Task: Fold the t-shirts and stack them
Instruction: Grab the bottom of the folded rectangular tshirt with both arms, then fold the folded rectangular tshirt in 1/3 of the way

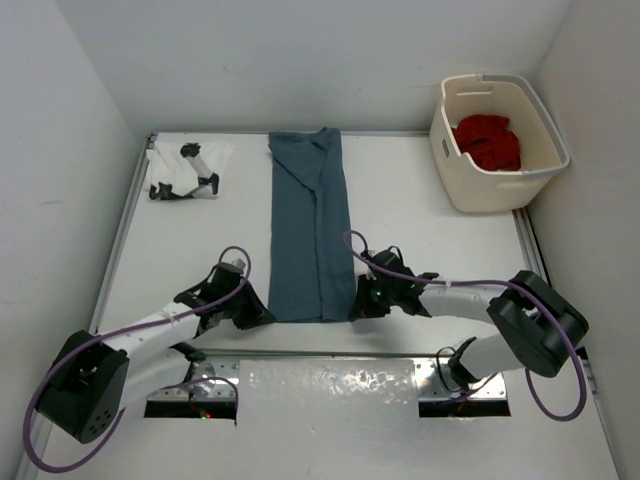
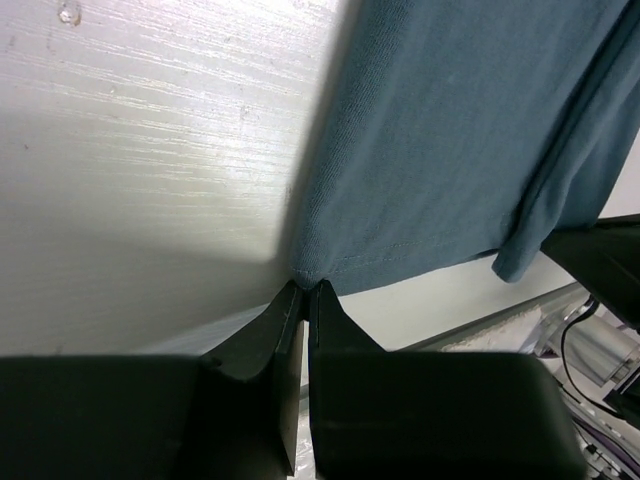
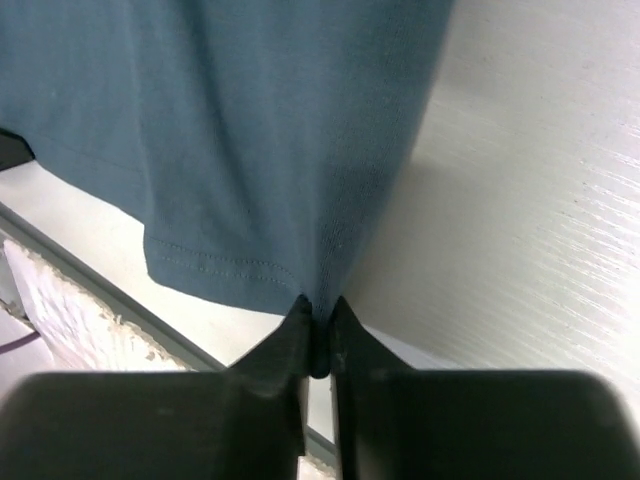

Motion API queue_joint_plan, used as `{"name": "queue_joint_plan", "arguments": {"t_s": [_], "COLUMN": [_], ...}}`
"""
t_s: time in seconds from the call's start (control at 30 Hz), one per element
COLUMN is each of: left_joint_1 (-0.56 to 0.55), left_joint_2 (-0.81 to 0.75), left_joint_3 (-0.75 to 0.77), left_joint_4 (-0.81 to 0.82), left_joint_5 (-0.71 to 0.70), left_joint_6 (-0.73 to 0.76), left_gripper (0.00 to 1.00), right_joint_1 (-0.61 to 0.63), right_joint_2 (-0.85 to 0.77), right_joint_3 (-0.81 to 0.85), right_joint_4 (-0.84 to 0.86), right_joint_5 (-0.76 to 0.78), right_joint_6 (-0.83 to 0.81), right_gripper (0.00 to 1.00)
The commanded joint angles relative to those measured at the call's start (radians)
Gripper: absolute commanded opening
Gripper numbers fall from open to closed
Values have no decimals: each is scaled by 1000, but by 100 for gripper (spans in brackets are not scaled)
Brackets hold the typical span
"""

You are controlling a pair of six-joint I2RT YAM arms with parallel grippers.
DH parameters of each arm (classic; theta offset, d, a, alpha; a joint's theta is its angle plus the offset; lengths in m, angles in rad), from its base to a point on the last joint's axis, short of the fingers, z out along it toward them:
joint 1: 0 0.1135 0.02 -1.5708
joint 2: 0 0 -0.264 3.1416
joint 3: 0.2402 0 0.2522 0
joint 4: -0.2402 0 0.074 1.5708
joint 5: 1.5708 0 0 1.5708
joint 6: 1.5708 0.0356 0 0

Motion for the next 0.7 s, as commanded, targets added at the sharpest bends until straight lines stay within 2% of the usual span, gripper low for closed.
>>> {"name": "queue_joint_plan", "arguments": {"t_s": [0.0,0.03,0.3,0.5,0.67], "left_joint_1": [-19,-25,-30,-30,-19], "left_joint_2": [-32,-62,-139,-2,160], "left_joint_3": [15,23,136,271,452], "left_joint_4": [-50,-51,-53,-12,57], "left_joint_5": [-57,-57,-72,-161,-210], "left_joint_6": [23,23,18,41,57], "left_gripper": [0,0,0,0,0], "right_joint_1": [1,1,-1,-37,-112], "right_joint_2": [-19,-27,-46,-18,88], "right_joint_3": [-16,-14,113,266,461], "right_joint_4": [-71,-76,-151,-202,-235], "right_joint_5": [34,40,63,198,211], "right_joint_6": [-8,-8,-85,-144,-209], "right_gripper": [5,0,0,0,0]}}
